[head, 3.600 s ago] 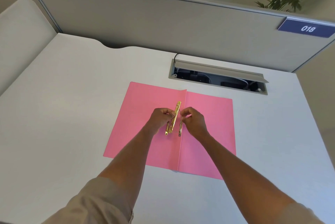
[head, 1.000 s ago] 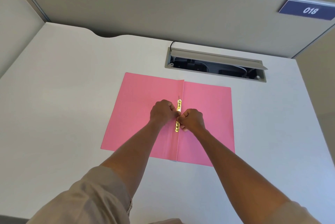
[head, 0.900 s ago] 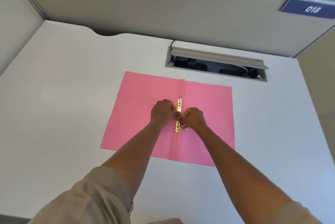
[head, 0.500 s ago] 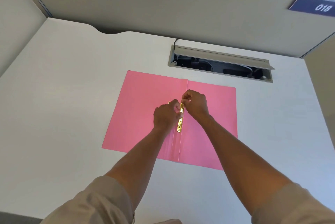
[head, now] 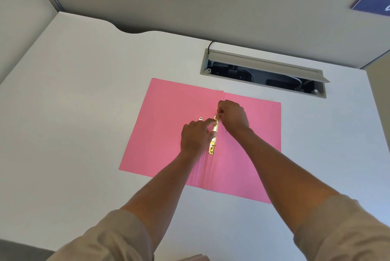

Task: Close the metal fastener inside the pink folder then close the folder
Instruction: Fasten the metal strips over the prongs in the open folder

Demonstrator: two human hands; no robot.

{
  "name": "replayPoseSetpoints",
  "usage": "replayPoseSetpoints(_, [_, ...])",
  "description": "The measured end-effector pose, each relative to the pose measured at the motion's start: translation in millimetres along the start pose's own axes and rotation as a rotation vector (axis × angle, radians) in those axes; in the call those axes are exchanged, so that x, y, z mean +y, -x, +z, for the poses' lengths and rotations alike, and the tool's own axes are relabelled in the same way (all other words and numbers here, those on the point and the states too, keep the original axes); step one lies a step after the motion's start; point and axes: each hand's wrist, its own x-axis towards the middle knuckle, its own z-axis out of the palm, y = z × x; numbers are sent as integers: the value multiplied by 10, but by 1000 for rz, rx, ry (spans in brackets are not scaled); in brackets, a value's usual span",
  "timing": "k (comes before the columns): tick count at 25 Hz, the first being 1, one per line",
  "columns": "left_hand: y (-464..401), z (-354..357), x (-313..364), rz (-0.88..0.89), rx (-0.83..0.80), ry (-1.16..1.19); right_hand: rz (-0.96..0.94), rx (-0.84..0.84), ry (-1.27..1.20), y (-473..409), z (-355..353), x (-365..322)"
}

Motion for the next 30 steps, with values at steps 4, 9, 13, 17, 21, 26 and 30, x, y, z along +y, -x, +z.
replayPoseSetpoints(4, [10,34,-35,9,18,-21,-53,-18,67,-76,41,-60])
replayPoseSetpoints(9, [15,48,-43,26,38,-19,78,-48,-113,-177,27,-4])
replayPoseSetpoints(13, [20,44,-39,41,46,-38,72,-36,-146,-158,11,40])
replayPoseSetpoints(17, [41,38,-35,66,65,-64,38,-43,-89,-156,6,40])
replayPoseSetpoints(21, [53,33,-35,113,93,-102,17,-52,-26,-163,11,17])
replayPoseSetpoints(26, [55,28,-37,140,75,-157,17,-57,16,-185,19,25])
replayPoseSetpoints(30, [57,13,-29,149,48,-161,-18,-42,25,-177,20,21])
